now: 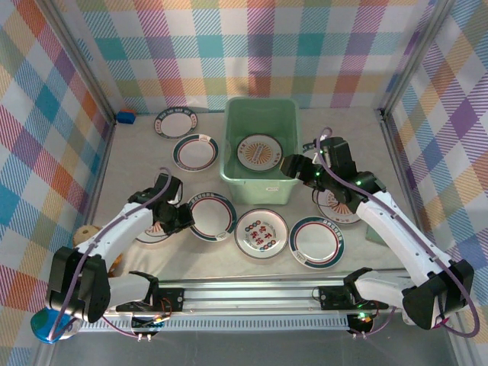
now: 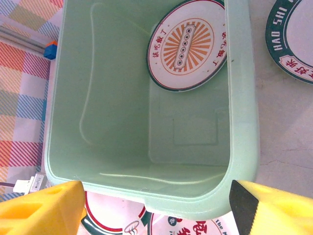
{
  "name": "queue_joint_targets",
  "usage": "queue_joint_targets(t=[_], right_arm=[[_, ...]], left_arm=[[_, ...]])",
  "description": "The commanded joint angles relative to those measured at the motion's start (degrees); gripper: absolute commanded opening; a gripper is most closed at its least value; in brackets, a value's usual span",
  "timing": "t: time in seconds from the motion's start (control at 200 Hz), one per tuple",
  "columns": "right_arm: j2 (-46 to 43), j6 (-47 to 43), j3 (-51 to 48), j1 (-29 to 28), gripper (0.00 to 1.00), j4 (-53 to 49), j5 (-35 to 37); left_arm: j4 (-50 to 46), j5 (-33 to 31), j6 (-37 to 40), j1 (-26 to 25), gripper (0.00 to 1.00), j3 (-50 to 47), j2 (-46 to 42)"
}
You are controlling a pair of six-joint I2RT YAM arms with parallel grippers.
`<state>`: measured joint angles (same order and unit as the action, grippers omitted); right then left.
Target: Place the plates into the plastic bin on the countertop
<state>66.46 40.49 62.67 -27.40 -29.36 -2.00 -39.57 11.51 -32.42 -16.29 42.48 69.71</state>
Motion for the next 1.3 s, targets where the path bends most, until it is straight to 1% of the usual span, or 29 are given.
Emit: queue_joint_targets(t=[0.0, 0.145, 0.255, 0.39, 0.535, 0.675, 0.79, 0.875, 1.0, 1.145, 1.21, 1.295], right_arm=[[-0.97, 0.97, -0.27, -0.30, 0.78, 1.42, -0.39], [-0.67, 1.41, -0.18, -0.35, 0.77, 1.59, -0.81], [-0.36, 1.91, -0.18, -0.38, 0.78, 1.59, -0.81], [0.11, 2.44, -0.10, -0.35, 0.78, 2.00, -1.10], [0.56, 2.32, 0.21, -0.43, 0.78, 2.45, -1.85], [1.17, 1.24, 1.46, -0.46, 0.78, 3.16, -3.04], [1.95, 0.31, 2.94, -0.50, 0.78, 3.35, -3.96], [2.68, -0.40, 4.04, -0.57, 0.78, 3.13, -4.54], [3.48, -1.50, 5.37, -0.55, 0.78, 3.35, -5.20], [4.79, -3.36, 8.01, -0.55, 0.77, 3.44, -6.65], [5.73, -4.46, 9.51, -0.55, 0.77, 3.61, -7.59], [7.41, -5.73, 12.33, -0.56, 0.76, 4.18, -9.69]], left_arm=[[-3.54, -1.11, -0.60, 0.56, 0.11, 2.01, -1.83], [-4.11, -0.89, -0.29, 0.56, 0.07, 2.70, -3.33], [-4.59, -1.20, -0.05, 0.56, 0.00, 2.93, -4.82], [-6.74, -2.83, 0.58, 0.56, 0.00, 4.01, -7.07], [-10.45, -5.89, 1.93, 0.65, 0.00, 6.96, -10.33], [-14.79, -10.09, 3.94, 0.98, 0.00, 12.58, -12.34], [-18.90, -16.22, 8.54, 1.97, 0.00, 19.53, -12.25], [-20.76, -17.95, 11.90, 4.09, 0.00, 24.43, -11.61], [-21.71, -17.92, 15.09, 7.79, 0.00, 32.38, -9.17], [-20.01, -15.15, 16.34, 10.21, 0.00, 41.83, -5.85], [-18.58, -12.25, 16.13, 10.40, 0.00, 45.01, -4.34], [-15.33, -5.77, 13.84, 10.36, 0.00, 47.31, -2.43]])
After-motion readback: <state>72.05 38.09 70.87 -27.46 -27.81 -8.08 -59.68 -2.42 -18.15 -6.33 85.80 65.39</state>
